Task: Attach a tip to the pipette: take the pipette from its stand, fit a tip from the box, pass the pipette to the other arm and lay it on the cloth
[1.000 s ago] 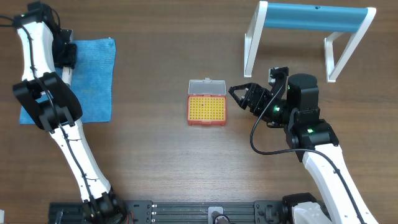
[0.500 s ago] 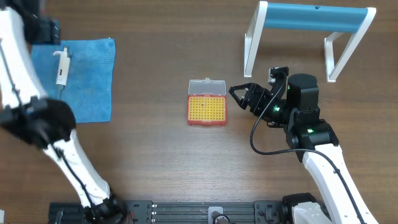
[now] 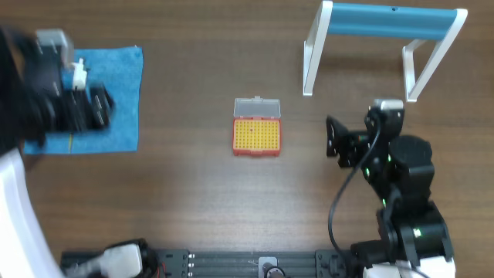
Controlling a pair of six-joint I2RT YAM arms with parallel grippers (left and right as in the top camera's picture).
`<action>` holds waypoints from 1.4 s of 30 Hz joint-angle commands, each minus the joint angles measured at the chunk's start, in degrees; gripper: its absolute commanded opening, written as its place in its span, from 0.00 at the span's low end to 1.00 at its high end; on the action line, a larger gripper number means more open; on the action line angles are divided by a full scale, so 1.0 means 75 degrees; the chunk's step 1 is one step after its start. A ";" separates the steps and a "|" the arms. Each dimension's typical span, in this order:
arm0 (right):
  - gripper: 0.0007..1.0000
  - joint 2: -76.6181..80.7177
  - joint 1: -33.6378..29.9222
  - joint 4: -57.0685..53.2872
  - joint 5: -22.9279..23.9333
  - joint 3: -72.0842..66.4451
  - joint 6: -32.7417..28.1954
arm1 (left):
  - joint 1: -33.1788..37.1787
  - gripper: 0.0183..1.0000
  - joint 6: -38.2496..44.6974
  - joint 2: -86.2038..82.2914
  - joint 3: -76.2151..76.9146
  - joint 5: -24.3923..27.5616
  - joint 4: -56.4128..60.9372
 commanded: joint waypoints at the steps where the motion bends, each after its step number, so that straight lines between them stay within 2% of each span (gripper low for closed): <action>1: 0.86 -0.0833 -0.0026 -0.1070 0.0460 0.0006 -0.1204 | -0.0181 0.90 -0.2078 -0.3299 -0.2562 0.0146 -0.0064; 4: 0.86 -0.1483 -0.0026 -0.1131 0.0458 -0.0396 -0.1504 | -0.0178 0.90 -0.2774 -0.5298 -0.3654 0.0143 -0.0067; 7: 0.86 -0.2294 -0.0026 -0.1172 0.0501 -0.0705 -0.1288 | -0.0172 0.90 -0.2978 -0.6665 -0.4278 0.0041 -0.0052; 9: 0.86 -0.2777 -0.0026 -0.1501 0.1172 -0.0723 -0.1291 | -0.0172 0.90 -0.2978 -0.7198 -0.4549 -0.0294 -0.0052; 11: 0.86 -0.2888 -0.0026 -0.2084 0.1661 -0.0723 -0.1291 | -0.0172 0.90 -0.2978 -0.7408 -0.4672 -0.0321 -0.0052; 16: 0.86 -0.2882 -0.0026 -0.3628 0.1655 -0.0723 -0.1288 | -0.0172 0.91 -0.2978 -0.7408 -0.4672 -0.0321 -0.0055; 20: 0.86 -0.2885 -0.0026 -0.4016 0.1655 -0.0723 -0.1291 | -0.0172 0.90 -0.2978 -0.7408 -0.4669 -0.0318 -0.0058; 21: 0.86 -0.2885 -0.0026 -0.4016 0.1655 -0.0723 -0.1291 | -0.0172 0.99 -0.2978 -0.7408 -0.4669 -0.0321 -0.0058; 23: 0.86 -0.2885 -0.0026 -0.4016 0.1655 -0.0723 -0.1291 | -0.0224 0.99 -0.2868 -0.7417 -0.4695 -0.0938 -0.0073; 24: 0.86 -0.2882 -0.0026 -0.4016 0.1655 -0.0723 -0.1291 | -0.0414 0.99 -0.2891 -0.7449 -0.4829 -0.0915 0.0166; 26: 0.86 -0.2885 -0.0026 -0.4016 0.1655 -0.0723 -0.1291 | -0.0836 0.99 -0.2885 -0.7609 -0.5403 -0.1212 0.1617; 28: 0.86 -0.2885 -0.0026 -0.4016 0.1655 -0.0723 -0.1291 | -0.1378 0.99 -0.2862 -0.8105 -0.6878 -0.1845 0.4290; 30: 0.86 -0.2885 -0.0026 -0.4016 0.1655 -0.0723 -0.1291 | -0.1629 0.99 -0.2862 -0.8574 -0.8303 -0.2049 0.6175; 32: 0.86 -0.2885 -0.0026 -0.4016 0.1655 -0.0723 -0.1291 | -0.1670 0.99 -0.2868 -0.9285 -1.0445 -0.1894 0.8626; 36: 0.86 -0.2885 -0.0023 -0.4016 0.1655 -0.0723 -0.1291 | -0.1664 0.99 -0.2862 -0.9914 -1.2992 -0.1067 1.1392; 38: 0.86 -0.2885 -0.0026 -0.4016 0.1655 -0.0723 -0.1291 | -0.1664 0.99 -0.2859 -0.9923 -1.3671 -0.0912 1.2027; 42: 0.86 -0.2882 -0.0023 -0.4016 0.1655 -0.0723 -0.1291 | -0.1408 0.99 -0.2157 -0.9932 -1.4743 -0.0758 1.3586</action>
